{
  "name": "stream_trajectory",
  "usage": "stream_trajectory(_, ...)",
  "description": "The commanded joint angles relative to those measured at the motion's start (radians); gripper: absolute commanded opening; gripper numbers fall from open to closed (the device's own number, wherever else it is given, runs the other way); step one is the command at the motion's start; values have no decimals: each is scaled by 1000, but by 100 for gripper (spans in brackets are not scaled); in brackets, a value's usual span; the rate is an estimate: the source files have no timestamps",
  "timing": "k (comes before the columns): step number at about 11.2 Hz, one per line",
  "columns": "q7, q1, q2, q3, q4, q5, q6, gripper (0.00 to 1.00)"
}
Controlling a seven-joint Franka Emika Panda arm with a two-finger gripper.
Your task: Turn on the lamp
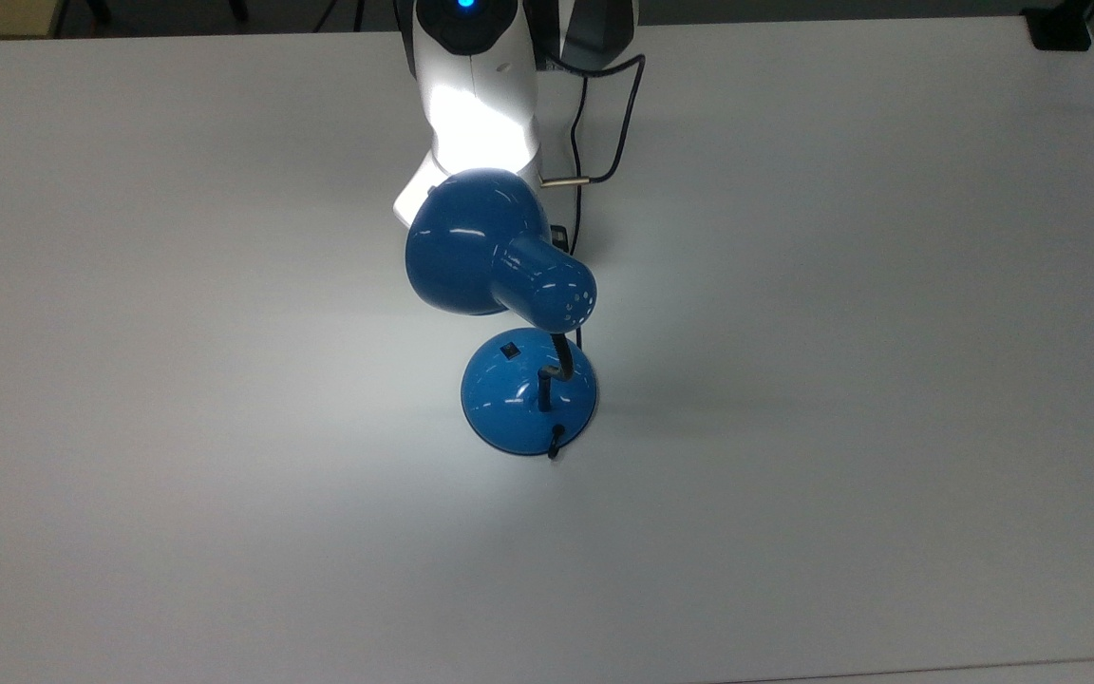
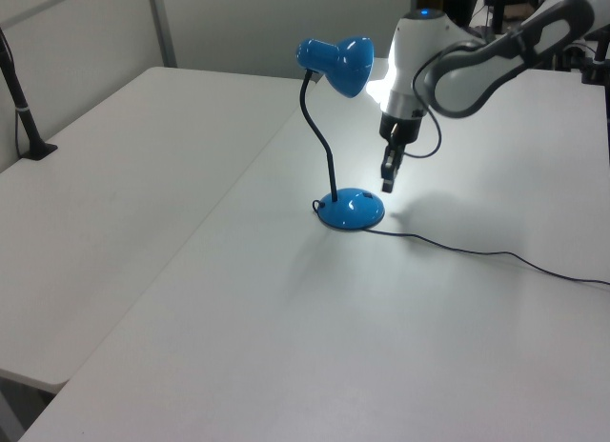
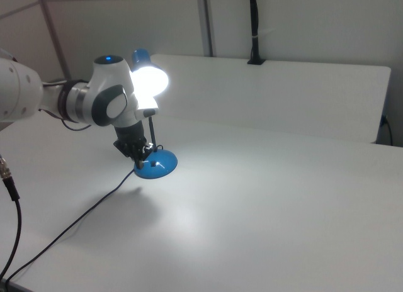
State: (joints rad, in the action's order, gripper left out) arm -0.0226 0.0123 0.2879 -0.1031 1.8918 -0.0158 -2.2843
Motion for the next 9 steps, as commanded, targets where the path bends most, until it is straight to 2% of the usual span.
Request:
stream_trajectory(1, -101, -28, -154, 3, 21, 1, 282, 1)
stream_trajectory(2, -123, -40, -200, 5, 20, 1, 371, 9)
stream_trajectory(3, -123, -58, -245, 5, 1, -1, 443, 29)
stream_trajectory(4, -125, -70, -266, 6, -32, -1, 530, 59)
stream_trajectory(6, -111, -78, -295, 13, -92, -7, 626, 97)
stream_trajectory(7, -109, -80, -309, 14, -97, -9, 635, 100)
stream_trajectory(9, -109, -95, -320, 19, -167, -4, 644, 100)
